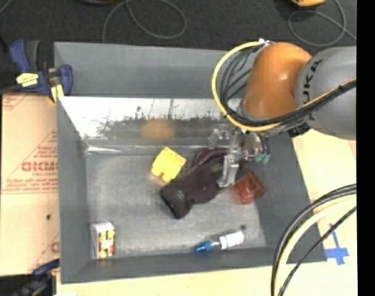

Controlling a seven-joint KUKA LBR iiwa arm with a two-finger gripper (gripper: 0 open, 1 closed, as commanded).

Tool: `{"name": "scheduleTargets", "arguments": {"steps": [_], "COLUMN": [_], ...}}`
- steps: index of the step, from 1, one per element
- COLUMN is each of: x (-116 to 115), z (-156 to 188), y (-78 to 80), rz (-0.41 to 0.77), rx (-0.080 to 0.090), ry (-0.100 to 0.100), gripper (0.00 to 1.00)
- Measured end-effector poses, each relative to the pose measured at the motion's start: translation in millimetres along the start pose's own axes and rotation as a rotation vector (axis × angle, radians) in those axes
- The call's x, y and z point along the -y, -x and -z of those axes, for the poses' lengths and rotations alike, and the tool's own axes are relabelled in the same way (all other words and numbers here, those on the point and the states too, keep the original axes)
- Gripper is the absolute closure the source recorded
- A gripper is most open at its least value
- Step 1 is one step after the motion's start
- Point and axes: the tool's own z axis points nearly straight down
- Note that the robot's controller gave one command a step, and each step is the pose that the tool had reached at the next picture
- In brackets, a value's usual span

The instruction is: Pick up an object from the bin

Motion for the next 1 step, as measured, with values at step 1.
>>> {"name": "scheduleTargets", "arguments": {"steps": [1], "x": [0.0], "z": [5.1], "y": [1.2], "rz": [0.001], "rx": [0.007], "ry": [-0.001], "gripper": [0.0]}}
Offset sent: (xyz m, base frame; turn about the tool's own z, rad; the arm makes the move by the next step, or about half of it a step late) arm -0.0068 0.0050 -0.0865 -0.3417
